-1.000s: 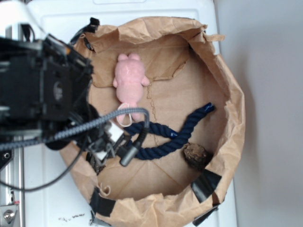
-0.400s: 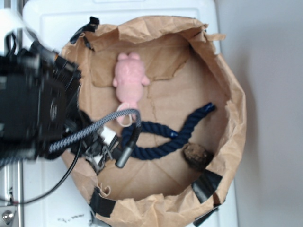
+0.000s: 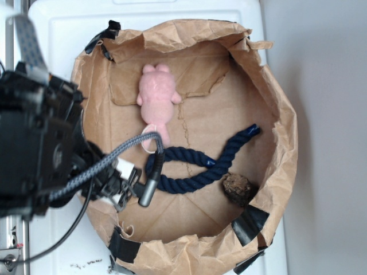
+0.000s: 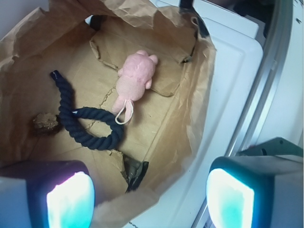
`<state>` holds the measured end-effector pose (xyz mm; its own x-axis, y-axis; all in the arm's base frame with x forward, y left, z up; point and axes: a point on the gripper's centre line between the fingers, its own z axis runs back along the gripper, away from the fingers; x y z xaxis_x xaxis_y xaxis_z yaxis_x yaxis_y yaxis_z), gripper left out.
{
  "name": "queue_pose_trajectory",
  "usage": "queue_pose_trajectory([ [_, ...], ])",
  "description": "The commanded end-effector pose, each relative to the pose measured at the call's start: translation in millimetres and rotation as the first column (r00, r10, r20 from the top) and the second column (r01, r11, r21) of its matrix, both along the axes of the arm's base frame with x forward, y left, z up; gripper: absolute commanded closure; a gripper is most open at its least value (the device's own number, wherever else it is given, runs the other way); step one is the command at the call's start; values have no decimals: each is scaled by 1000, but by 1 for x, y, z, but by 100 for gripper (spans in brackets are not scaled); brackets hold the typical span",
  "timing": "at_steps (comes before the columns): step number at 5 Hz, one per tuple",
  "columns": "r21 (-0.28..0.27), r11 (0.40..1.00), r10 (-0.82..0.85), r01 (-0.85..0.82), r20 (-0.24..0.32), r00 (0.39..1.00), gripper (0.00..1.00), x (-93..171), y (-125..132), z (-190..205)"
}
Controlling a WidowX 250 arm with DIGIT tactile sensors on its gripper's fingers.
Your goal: Grab the pink bunny.
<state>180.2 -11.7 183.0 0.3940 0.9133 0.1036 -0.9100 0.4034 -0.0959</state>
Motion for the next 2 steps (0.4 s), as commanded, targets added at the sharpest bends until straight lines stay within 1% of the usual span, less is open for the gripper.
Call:
queue_pose_trajectory([
  [1,-23,986,167,-167,36,985,0,13,-23,12],
  [2,-32,977,213,-212,26,977,0,15,-15,11],
])
